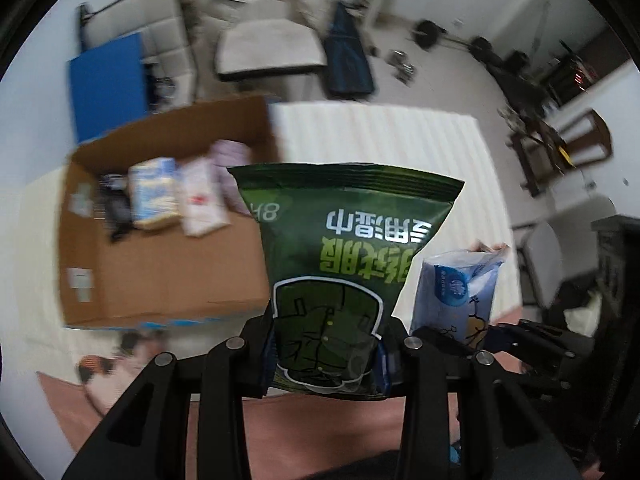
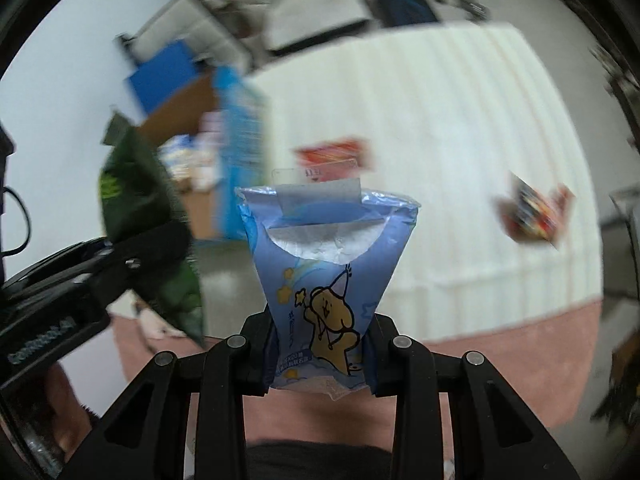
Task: Organize soft objects
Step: 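Carry the green bag and blue pouch into the box and release both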
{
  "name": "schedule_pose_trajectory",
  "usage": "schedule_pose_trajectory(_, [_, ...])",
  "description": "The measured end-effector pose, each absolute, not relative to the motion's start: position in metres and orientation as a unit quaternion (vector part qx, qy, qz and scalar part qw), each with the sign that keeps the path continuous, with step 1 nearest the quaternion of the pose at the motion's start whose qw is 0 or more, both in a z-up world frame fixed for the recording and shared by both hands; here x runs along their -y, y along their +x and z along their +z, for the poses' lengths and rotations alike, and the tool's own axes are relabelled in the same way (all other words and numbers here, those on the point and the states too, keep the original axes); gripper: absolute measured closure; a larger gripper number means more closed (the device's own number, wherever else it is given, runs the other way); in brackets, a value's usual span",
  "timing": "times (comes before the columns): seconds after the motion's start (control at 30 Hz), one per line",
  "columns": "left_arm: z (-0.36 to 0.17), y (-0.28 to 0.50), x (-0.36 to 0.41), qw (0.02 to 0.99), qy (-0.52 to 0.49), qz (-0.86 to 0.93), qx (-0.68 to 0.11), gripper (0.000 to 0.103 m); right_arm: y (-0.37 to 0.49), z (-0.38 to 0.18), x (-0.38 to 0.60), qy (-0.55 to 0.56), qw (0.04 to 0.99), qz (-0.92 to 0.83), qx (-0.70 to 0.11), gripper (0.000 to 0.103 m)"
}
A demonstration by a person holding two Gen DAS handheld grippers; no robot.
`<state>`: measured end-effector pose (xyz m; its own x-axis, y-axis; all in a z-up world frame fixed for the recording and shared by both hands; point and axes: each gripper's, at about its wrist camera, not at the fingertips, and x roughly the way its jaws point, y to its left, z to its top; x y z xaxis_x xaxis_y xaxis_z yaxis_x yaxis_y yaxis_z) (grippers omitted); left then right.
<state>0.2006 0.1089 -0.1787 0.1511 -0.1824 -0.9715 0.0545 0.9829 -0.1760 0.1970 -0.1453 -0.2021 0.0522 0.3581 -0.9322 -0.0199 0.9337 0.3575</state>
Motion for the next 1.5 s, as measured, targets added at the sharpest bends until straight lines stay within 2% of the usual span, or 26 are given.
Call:
schedule_pose_trajectory(0.17, [-0.193,0.242,-0.191,0.75,-0.064,-0.011,-0.658,0.069,0.243,-0.186,0.043,0.11,0.714,0.186,-0.666,0.067])
schedule_pose_trajectory(0.27, [-0.22,0.26,-0.247,0.726,-0.085,0.024,-0.681,0.069,0.266,-0.201,-0.013,0.109,0.706,0.2,-0.671,0.067])
schedule_pose_trajectory(0.4, [-0.259,0.286,-0.281,0.692,-0.102,0.048,-0.713,0.069,0.292,-0.229,-0.078,0.107,0.689,0.203,-0.688,0.067])
schedule_pose_trajectory(0.77, [-0.345,0.31,-0.318,0.594,-0.099,0.045,-0.797,0.068,0.318,-0.327,-0.156,0.128,0.624,0.188,-0.748,0.067])
schedule_pose_trajectory(1.07, [-0.364,0.309,-0.322,0.576,-0.097,0.04,-0.811,0.067,0.315,-0.353,-0.176,0.103,0.613,0.183,-0.761,0.066])
schedule_pose_trajectory(1.17, [-0.365,0.306,-0.323,0.563,-0.115,0.041,-0.817,0.067,0.314,-0.36,-0.188,0.088,0.609,0.189,-0.765,0.059])
schedule_pose_trajectory(1.23, [-0.361,0.306,-0.325,0.566,-0.117,0.043,-0.815,0.063,0.314,-0.364,-0.195,0.083,0.606,0.196,-0.767,0.046])
schedule_pose_trajectory(1.3, [-0.354,0.307,-0.325,0.572,-0.115,0.047,-0.811,0.057,0.311,-0.367,-0.199,0.073,0.604,0.198,-0.769,0.021])
schedule_pose_trajectory(1.5, [-0.334,0.308,-0.323,0.588,-0.116,0.05,-0.799,0.055,0.303,-0.362,-0.202,0.044,0.615,0.186,-0.765,0.019])
